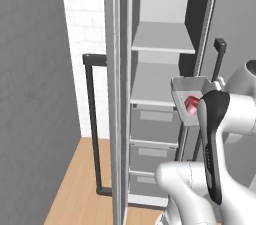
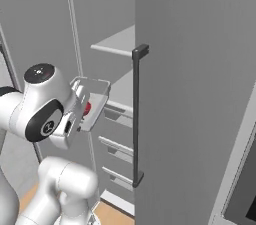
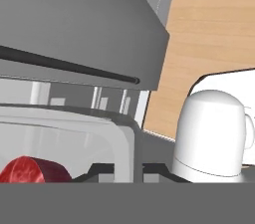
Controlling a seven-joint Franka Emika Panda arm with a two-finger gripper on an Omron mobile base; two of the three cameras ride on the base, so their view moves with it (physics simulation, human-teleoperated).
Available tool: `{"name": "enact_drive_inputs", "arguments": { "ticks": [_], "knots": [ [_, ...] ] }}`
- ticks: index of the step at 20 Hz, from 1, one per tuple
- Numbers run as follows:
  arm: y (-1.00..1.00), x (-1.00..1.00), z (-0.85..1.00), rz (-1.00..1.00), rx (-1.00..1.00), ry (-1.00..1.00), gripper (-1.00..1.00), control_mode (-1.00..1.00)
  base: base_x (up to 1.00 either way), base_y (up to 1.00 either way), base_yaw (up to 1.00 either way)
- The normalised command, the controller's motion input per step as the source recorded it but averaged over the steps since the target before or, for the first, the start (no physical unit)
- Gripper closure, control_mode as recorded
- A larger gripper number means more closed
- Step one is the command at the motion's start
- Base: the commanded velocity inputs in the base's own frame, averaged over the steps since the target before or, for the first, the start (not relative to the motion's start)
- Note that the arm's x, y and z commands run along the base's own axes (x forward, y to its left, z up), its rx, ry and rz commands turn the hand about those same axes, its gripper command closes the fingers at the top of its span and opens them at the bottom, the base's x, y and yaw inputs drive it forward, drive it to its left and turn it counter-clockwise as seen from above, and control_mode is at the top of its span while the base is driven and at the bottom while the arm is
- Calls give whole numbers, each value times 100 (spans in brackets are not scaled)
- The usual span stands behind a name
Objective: Take the meat container that has the steak and place it on the second highest rack of the freezer. Then take the vegetable container that has the lime and mushroom and place it on the highest rack of the freezer.
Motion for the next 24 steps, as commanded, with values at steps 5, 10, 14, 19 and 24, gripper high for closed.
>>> {"name": "enact_drive_inputs", "arguments": {
  "ticks": [5,10,14,19,24],
  "knots": [
    [0,0,0,0,0,0,100,100,46,0,3],
    [0,0,0,0,0,0,100,100,60,0,0],
    [0,0,0,0,0,0,100,100,13,32,0],
    [0,0,0,0,0,0,100,100,0,81,-9],
    [0,0,0,0,0,0,100,100,4,62,-12]
  ]
}}
